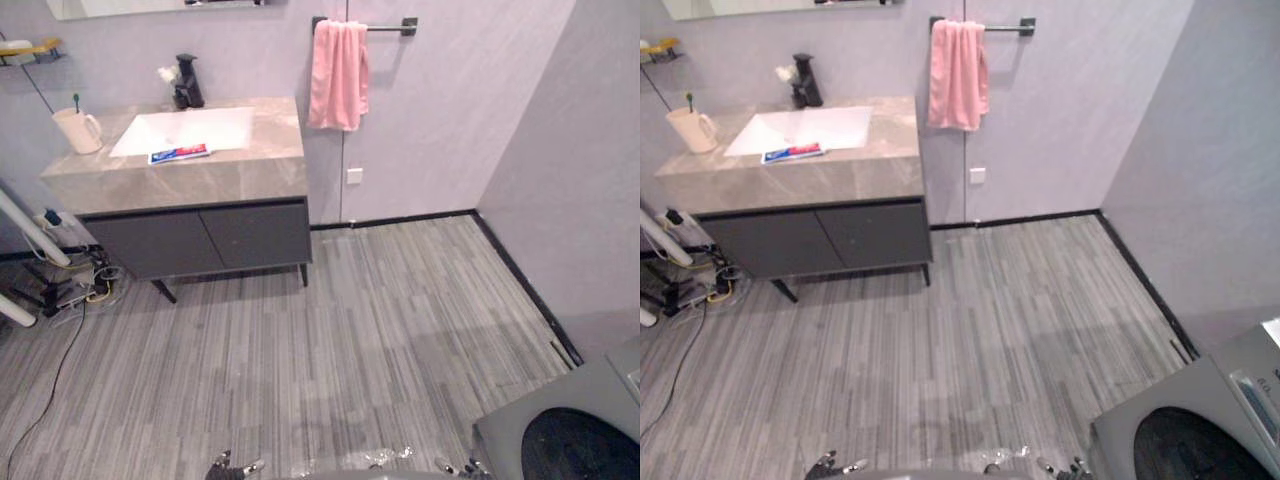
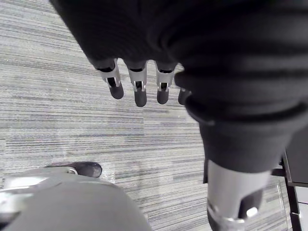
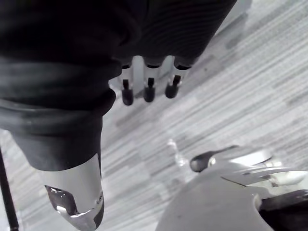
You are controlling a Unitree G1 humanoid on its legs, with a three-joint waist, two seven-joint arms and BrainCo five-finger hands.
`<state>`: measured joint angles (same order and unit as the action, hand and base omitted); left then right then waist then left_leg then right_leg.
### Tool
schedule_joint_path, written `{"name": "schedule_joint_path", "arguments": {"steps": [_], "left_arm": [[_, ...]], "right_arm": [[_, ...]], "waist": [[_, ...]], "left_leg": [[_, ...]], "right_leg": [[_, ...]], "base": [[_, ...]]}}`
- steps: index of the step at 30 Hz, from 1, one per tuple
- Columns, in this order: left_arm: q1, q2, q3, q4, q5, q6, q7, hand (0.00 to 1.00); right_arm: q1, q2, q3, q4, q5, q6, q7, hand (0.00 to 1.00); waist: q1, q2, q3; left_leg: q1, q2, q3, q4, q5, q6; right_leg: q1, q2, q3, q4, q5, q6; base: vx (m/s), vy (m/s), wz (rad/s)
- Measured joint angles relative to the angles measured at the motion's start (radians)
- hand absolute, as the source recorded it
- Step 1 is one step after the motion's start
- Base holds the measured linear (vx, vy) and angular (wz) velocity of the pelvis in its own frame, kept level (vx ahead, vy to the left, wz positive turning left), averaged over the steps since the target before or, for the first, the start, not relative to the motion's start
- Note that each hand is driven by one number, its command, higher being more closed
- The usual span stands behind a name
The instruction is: Organize washtable
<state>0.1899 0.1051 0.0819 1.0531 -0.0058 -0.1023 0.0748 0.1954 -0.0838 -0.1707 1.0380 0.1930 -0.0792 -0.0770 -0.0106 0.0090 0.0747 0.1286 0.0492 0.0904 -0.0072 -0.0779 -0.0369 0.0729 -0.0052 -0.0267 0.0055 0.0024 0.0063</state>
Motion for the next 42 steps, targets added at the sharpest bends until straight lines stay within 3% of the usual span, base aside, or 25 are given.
{"name": "schedule_joint_path", "arguments": {"steps": [9, 21, 24, 27, 28, 29, 30, 31, 33, 34, 36, 37, 38, 39, 41, 42], "left_arm": [[-0.015, 0.006, -0.021, 0.02, 0.009, -0.004, 0.003, 0.0], [-0.055, 0.03, -0.05, 0.038, 0.014, -0.004, -0.002, 0.0], [-0.077, 0.035, -0.05, 0.037, 0.014, -0.004, -0.002, 0.0], [-0.077, 0.019, -0.006, 0.024, 0.014, -0.002, -0.002, 0.0], [-0.071, 0.009, 0.048, 0.014, 0.012, -0.001, -0.001, 0.0], [-0.071, 0.009, 0.095, 0.002, 0.008, 0.001, 0.001, 0.0], [-0.071, 0.008, 0.104, -0.009, 0.004, 0.001, 0.004, 0.0], [-0.077, 0.008, 0.101, -0.014, -0.002, -0.001, 0.013, 0.0], [-0.081, 0.003, 0.063, -0.014, -0.006, -0.005, 0.016, 0.0], [-0.079, -0.008, 0.037, -0.02, -0.02, -0.01, 0.018, 0.0], [-0.057, -0.023, 0.014, -0.022, -0.032, -0.018, 0.018, 0.0], [-0.051, -0.023, 0.008, -0.02, -0.045, -0.02, 0.018, 0.0], [-0.049, -0.015, 0.011, -0.021, -0.045, -0.019, 0.016, 0.0], [-0.041, -0.011, 0.014, -0.023, -0.045, -0.019, 0.015, 0.0], [-0.033, 0.008, 0.025, -0.023, -0.044, -0.019, 0.015, 0.0], [-0.034, 0.014, 0.038, -0.022, -0.043, -0.016, 0.015, 0.0]], "right_arm": [[-0.008, -0.001, -0.001, 0.012, -0.027, -0.001, -0.008, 0.0], [-0.039, 0.008, -0.009, 0.036, -0.031, 0.0, -0.007, 0.0], [-0.039, 0.018, -0.034, 0.022, -0.003, -0.003, -0.007, 0.0], [-0.008, 0.022, -0.047, -0.042, -0.003, -0.001, -0.007, 0.0], [-0.001, 0.028, -0.046, -0.065, 0.003, -0.001, -0.008, 0.0], [-0.003, 0.043, -0.048, -0.073, 0.014, 0.0, -0.009, 0.0], [-0.004, 0.045, -0.047, -0.074, 0.019, 0.0, -0.01, 0.0], [-0.017, 0.046, -0.047, -0.071, 0.032, 0.0, -0.011, 0.0], [-0.032, 0.033, -0.055, -0.07, 0.032, 0.0, -0.011, 0.0], [-0.051, 0.018, -0.062, -0.07, 0.032, 0.0, -0.011, 0.0], [-0.087, -0.003, -0.061, -0.046, 0.032, -0.002, -0.012, 0.0], [-0.11, 0.005, -0.06, -0.028, 0.032, -0.001, -0.011, 0.0], [-0.11, 0.028, -0.064, -0.034, 0.031, -0.002, -0.011, 0.0], [-0.109, 0.039, -0.062, -0.037, 0.03, -0.002, -0.011, 0.0], [-0.083, 0.064, -0.058, -0.044, 0.03, -0.005, -0.009, 0.0], [-0.081, 0.078, -0.058, -0.061, 0.03, -0.008, -0.007, 0.0]], "waist": [[-0.001, -0.009, 0.009], [-0.003, -0.022, 0.061], [-0.014, -0.024, 0.093], [0.002, -0.002, 0.108], [-0.001, -0.003, 0.111], [-0.004, -0.018, 0.115], [0.001, -0.029, 0.121], [0.02, -0.045, 0.134], [0.019, -0.028, 0.154], [0.024, -0.003, 0.157], [0.028, 0.03, 0.152], [0.028, 0.034, 0.152], [0.03, 0.022, 0.147], [0.039, 0.019, 0.137], [0.054, -0.033, 0.101], [0.051, -0.053, 0.103]], "left_leg": [[0.033, 0.003, 0.005, -0.044, 0.012, -0.012], [0.046, 0.006, 0.01, -0.045, 0.013, -0.017], [0.003, 0.02, 0.006, 0.057, -0.046, -0.041], [-0.063, 0.079, 0.054, 0.233, -0.134, -0.081], [-0.104, 0.113, 0.113, 0.357, -0.162, -0.116], [-0.196, 0.149, 0.143, 0.557, -0.117, -0.113], [-0.243, 0.153, 0.15, 0.631, -0.09, -0.114], [-0.281, 0.131, 0.143, 0.67, -0.11, -0.079], [-0.319, 0.069, 0.125, 0.572, -0.118, -0.062], [-0.331, 0.03, 0.1, 0.44, -0.108, -0.066], [-0.324, 0.007, 0.046, 0.24, -0.084, -0.102], [-0.327, 0.008, 0.029, 0.212, -0.078, -0.084], [-0.329, 0.006, 0.024, 0.24, -0.051, -0.026], [-0.326, 0.005, 0.037, 0.253, -0.053, -0.015], [-0.302, -0.011, 0.111, 0.259, -0.056, -0.007], [-0.261, -0.032, 0.124, 0.257, -0.056, 0.004]], "right_leg": [[0.049, 0.007, -0.002, -0.096, 0.028, 0.002], [0.065, 0.009, -0.006, -0.094, 0.022, 0.005], [0.052, 0.011, -0.029, -0.029, -0.024, -0.001], [-0.005, 0.04, -0.025, 0.109, -0.105, -0.034], [-0.03, 0.057, -0.005, 0.146, -0.136, -0.052], [-0.03, 0.06, 0.017, 0.143, -0.141, -0.063], [-0.024, 0.052, 0.032, 0.141, -0.141, -0.068], [-0.004, 0.035, 0.068, 0.141, -0.143, -0.074], [0.002, 0.006, 0.099, 0.133, -0.144, -0.076], [0.002, 0.0, 0.136, 0.126, -0.146, -0.073], [-0.001, 0.007, 0.178, 0.099, -0.147, -0.071], [-0.003, 0.018, 0.208, 0.101, -0.152, -0.063], [-0.012, 0.02, 0.237, 0.135, -0.187, -0.053], [-0.02, 0.014, 0.253, 0.162, -0.211, -0.043], [-0.075, -0.015, 0.259, 0.333, -0.285, 0.032], [-0.148, -0.032, 0.236, 0.535, -0.304, 0.085]], "base": [[0.03, -0.006, -0.01], [-0.01, -0.011, 0.01], [-0.08, -0.035, 0.17], [-0.03, -0.057, -0.22], [-0.01, -0.086, -0.47], [-0.01, -0.093, -0.49], [0.04, -0.109, -0.63], [0.13, -0.088, -0.65], [0.14, 0.003, -0.55], [0.15, 0.122, -0.73], [0.21, 0.174, -0.94], [0.29, 0.223, -1.02], [0.32, 0.234, -1.0], [0.36, 0.236, -0.95], [0.36, 0.179, -0.85], [0.47, 0.18, -0.72]]}}
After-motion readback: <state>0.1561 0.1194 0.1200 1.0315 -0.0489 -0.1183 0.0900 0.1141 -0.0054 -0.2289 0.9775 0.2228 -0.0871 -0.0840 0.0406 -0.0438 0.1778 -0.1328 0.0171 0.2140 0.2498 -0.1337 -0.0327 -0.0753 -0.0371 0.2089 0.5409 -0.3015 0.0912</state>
